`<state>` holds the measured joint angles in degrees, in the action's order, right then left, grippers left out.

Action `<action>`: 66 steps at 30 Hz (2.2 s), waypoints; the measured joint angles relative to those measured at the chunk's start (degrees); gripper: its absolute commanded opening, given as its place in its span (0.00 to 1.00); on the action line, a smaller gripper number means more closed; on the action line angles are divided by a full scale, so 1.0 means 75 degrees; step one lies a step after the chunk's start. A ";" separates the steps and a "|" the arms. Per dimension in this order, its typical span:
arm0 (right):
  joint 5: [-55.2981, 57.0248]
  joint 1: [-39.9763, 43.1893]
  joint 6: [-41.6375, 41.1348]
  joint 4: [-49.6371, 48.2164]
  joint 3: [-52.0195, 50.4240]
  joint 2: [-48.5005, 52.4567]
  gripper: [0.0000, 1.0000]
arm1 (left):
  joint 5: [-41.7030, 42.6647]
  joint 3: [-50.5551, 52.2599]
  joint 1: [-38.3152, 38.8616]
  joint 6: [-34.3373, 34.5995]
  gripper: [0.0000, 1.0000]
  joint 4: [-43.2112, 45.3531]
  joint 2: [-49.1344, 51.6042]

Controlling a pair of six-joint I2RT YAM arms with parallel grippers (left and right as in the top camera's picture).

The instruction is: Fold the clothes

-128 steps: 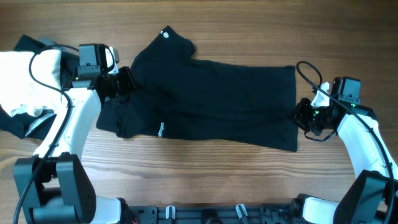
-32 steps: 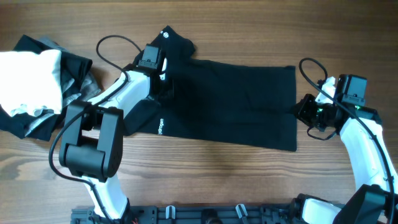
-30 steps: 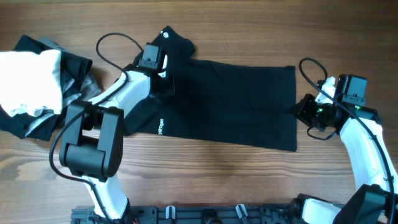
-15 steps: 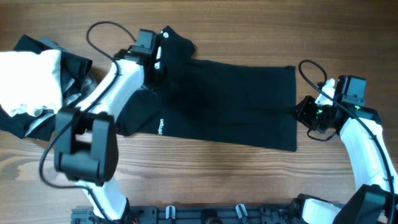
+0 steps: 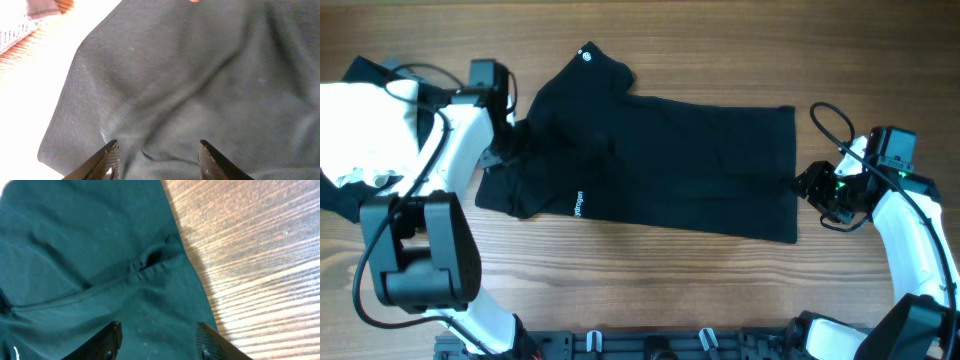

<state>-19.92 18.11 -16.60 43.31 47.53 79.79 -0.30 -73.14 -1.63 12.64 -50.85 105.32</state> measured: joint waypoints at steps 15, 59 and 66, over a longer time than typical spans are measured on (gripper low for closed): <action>0.0478 0.0000 -0.0099 0.0484 -0.0003 0.0597 0.69 | 0.0542 0.1125 -0.0198 -0.0023 0.04 0.1428 0.0315; 0.1486 0.0047 -0.0906 0.0691 -0.0114 0.1186 0.04 | 0.0431 0.0906 -0.0405 -0.0020 0.06 0.1271 0.0125; 0.1711 0.0047 -0.0906 0.0679 -0.0064 0.1186 0.04 | 0.0385 0.0737 -0.0414 -0.0020 0.27 0.1480 0.0125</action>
<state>-7.09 18.46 -23.40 48.40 47.05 88.68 2.59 -67.61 -4.73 12.49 -39.75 106.26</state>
